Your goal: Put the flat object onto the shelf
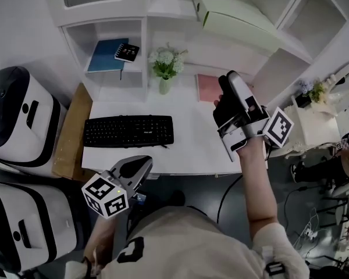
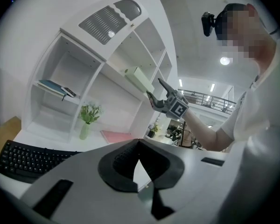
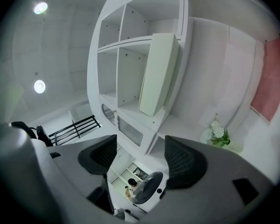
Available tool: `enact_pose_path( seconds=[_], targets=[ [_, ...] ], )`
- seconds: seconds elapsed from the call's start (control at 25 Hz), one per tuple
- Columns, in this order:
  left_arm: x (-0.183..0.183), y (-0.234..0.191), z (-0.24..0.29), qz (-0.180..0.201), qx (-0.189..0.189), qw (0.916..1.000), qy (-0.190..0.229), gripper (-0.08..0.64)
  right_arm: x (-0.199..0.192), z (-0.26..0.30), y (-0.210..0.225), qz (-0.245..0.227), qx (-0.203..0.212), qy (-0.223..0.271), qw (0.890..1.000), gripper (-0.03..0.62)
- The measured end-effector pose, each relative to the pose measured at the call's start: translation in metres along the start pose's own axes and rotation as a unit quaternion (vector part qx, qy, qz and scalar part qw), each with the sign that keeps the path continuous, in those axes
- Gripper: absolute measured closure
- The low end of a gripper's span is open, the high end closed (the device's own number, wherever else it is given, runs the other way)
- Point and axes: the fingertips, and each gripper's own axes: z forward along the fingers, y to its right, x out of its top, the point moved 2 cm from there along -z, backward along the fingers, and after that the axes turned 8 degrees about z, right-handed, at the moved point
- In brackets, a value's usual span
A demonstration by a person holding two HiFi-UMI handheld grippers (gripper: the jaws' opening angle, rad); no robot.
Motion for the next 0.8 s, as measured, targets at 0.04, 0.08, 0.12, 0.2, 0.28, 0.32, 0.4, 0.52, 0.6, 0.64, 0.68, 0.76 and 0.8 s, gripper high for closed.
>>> enact_pose_path(
  seconds=[0.04,0.08,0.12,0.2,0.28,0.32,0.4,0.52,0.6,0.64,0.68,0.76,0.8],
  targets=[
    [0.001,0.001,-0.002,0.003,-0.006,1.0000,0.003,0.546,-0.009,-0.002,-0.001,-0.001,-0.003,-0.008,1.000,0.267],
    [0.002,0.002,-0.004,0.005,-0.008,0.9999,0.006,0.546,-0.019,-0.004,-0.001,-0.004,-0.007,-0.019,1.000,0.267],
    [0.003,0.002,-0.006,0.007,-0.008,0.9999,0.007,0.546,-0.030,-0.006,-0.001,-0.006,-0.011,-0.031,0.999,0.267],
    [0.005,0.001,-0.009,0.013,-0.004,0.9999,0.008,0.546,-0.049,-0.010,-0.001,-0.013,-0.019,-0.051,0.998,0.275],
    [0.005,0.005,-0.011,0.012,-0.004,0.9999,0.011,0.546,-0.061,-0.020,-0.001,-0.024,-0.035,-0.058,0.997,0.308],
    [0.003,0.009,-0.013,0.011,-0.007,0.9998,0.013,0.546,-0.066,-0.026,0.001,-0.031,-0.044,-0.058,0.997,0.342],
    [0.002,0.014,-0.017,0.013,-0.016,0.9996,0.017,0.546,-0.075,-0.034,0.004,-0.040,-0.052,-0.060,0.996,0.372],
    [0.000,0.014,-0.025,0.013,-0.013,0.9997,0.016,0.546,-0.092,-0.042,0.009,-0.031,-0.052,-0.061,0.996,0.425],
    [-0.002,0.015,-0.026,0.010,-0.011,0.9998,0.016,0.546,-0.100,-0.048,0.009,-0.032,-0.059,-0.056,0.996,0.445],
    [-0.002,0.016,-0.027,0.009,-0.013,0.9997,0.016,0.546,-0.103,-0.052,0.009,-0.041,-0.068,-0.054,0.995,0.454],
    [-0.003,0.018,-0.028,0.009,-0.016,0.9997,0.014,0.546,-0.107,-0.055,0.009,-0.054,-0.079,-0.054,0.994,0.466],
    [-0.005,0.022,-0.030,0.012,-0.022,0.9996,0.011,0.546,-0.115,-0.063,0.010,-0.078,-0.096,-0.058,0.991,0.480],
    [-0.006,0.024,-0.031,0.016,-0.025,0.9995,0.011,0.546,-0.119,-0.066,0.009,-0.084,-0.099,-0.059,0.990,0.489]
  ],
)
